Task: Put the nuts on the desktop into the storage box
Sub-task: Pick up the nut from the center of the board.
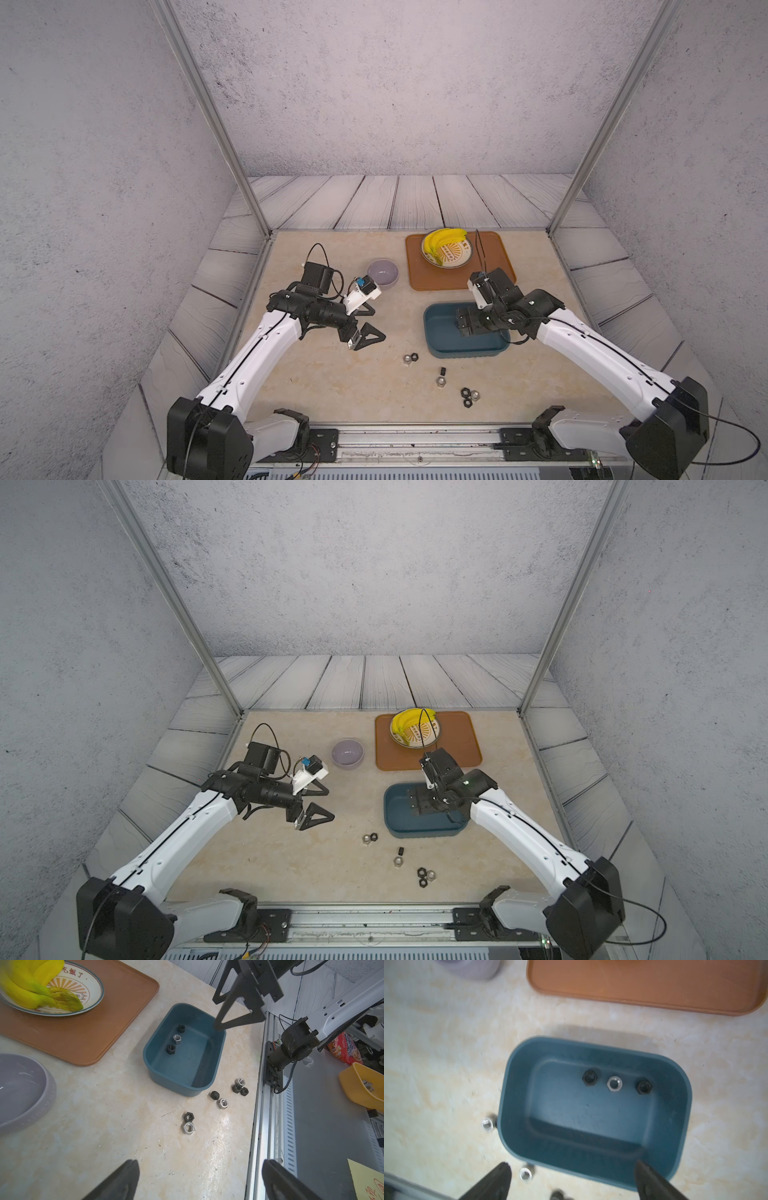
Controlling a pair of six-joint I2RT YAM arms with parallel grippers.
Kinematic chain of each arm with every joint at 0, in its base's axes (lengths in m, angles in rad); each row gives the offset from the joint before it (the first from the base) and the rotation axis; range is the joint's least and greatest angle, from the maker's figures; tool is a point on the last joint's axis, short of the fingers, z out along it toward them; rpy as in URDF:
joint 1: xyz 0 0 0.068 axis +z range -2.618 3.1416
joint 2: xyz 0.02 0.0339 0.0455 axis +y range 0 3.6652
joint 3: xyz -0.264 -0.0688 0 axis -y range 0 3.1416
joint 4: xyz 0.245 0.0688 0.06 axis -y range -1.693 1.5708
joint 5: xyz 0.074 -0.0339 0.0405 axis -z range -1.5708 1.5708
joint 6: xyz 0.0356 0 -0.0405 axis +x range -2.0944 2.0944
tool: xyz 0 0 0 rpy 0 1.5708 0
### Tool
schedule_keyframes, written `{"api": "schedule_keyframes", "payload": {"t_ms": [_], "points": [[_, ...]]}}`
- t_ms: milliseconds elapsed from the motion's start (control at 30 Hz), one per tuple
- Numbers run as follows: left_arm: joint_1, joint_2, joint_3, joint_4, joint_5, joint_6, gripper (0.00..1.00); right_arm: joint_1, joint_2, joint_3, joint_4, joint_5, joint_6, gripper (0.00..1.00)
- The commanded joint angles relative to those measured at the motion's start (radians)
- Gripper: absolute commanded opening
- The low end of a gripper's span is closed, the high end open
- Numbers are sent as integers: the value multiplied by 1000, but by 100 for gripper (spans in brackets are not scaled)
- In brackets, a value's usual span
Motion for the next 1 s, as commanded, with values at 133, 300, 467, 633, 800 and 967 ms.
{"api": "schedule_keyframes", "payload": {"t_ms": [133, 300, 467, 633, 800, 967], "points": [[-64, 56, -31, 74, 53, 87, 98, -3, -191, -99, -133, -198, 158, 99], [-154, 117, -13, 33, 12, 271, 98, -4, -279, -201, -43, -349, 280, 99], [-201, 173, -70, 91, -9, 441, 98, 4, -283, -336, 158, -430, 442, 99], [-217, 190, -126, 200, -28, 461, 98, 32, -267, -392, 266, -349, 513, 99], [-228, 204, -159, 244, -41, 504, 98, 39, -214, -433, 325, -289, 489, 99], [-244, 202, -175, 261, -64, 525, 98, 82, -152, -463, 402, -276, 492, 97]]}}
